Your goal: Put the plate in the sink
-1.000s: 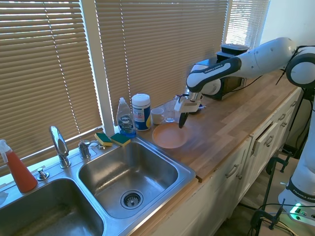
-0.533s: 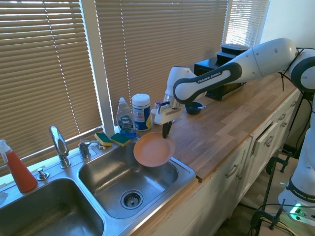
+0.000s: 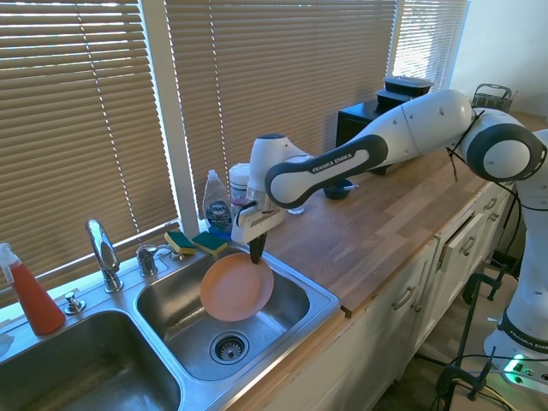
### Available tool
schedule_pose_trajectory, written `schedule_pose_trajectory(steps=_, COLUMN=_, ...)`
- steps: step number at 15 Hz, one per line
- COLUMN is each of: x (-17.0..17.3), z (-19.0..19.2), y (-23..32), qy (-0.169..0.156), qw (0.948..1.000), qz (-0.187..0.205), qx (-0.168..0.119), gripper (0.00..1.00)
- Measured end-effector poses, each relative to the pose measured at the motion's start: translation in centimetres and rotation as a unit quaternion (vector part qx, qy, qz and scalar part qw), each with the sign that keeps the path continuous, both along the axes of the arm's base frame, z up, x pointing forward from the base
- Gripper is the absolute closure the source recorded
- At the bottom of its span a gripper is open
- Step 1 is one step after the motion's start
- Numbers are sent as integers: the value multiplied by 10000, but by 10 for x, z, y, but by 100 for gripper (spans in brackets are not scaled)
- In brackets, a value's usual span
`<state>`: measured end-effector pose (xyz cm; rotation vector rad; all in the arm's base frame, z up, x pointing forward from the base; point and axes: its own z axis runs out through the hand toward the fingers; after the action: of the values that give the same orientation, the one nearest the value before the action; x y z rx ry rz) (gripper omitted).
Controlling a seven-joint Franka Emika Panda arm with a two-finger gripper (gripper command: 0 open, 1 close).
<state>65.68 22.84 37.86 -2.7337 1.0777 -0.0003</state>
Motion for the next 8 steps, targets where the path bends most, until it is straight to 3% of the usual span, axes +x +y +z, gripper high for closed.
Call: schedule_pose_trajectory(steps=8, x=42, z=-117, y=46, qy=483, qw=9972, qz=-21, qx=-578, gripper=100)
